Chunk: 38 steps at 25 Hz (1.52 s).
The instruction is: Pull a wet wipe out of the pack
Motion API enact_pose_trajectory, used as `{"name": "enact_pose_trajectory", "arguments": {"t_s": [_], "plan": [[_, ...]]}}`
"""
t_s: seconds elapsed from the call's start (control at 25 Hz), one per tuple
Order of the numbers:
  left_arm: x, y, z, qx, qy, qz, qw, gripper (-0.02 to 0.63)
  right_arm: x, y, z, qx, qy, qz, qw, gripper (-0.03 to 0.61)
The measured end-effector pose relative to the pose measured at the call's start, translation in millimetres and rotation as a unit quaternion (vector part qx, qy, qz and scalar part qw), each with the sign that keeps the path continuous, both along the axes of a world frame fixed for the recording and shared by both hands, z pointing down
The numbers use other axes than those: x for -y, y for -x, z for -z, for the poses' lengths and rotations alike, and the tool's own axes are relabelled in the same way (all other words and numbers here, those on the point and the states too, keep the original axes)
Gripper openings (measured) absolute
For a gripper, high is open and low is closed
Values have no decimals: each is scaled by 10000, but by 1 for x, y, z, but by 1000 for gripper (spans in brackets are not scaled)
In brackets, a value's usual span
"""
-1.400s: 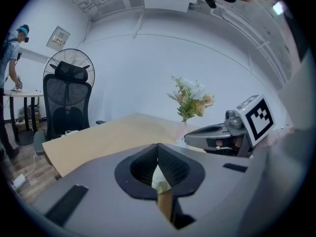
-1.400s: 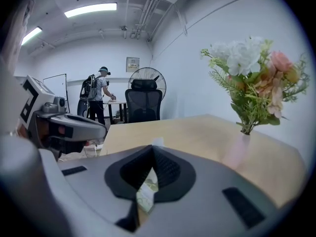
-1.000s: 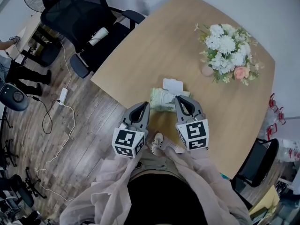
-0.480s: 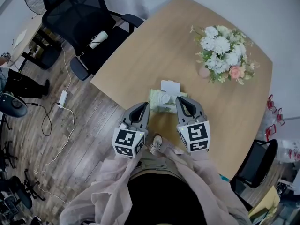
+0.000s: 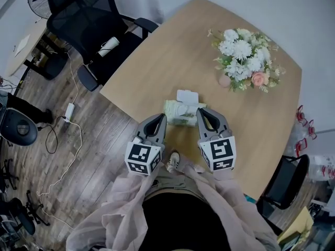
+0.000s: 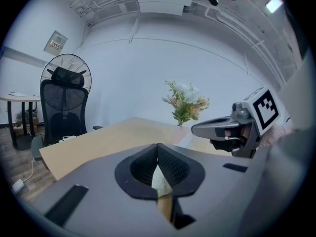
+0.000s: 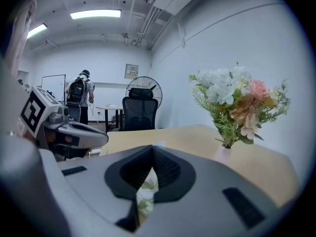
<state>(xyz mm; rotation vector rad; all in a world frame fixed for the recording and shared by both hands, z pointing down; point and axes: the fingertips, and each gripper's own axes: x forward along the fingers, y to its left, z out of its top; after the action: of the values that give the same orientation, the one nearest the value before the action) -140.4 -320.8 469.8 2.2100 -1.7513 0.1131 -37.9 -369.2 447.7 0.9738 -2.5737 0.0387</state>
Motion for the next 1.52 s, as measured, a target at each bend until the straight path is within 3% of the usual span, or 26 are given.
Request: {"name": "enact_pose_trajectory", "arguments": {"t_s": [1.52], "plan": [[14,-26,10,50,-158,-457,9988,12,11,-44,41,217,-369,-622,9971,9]]}}
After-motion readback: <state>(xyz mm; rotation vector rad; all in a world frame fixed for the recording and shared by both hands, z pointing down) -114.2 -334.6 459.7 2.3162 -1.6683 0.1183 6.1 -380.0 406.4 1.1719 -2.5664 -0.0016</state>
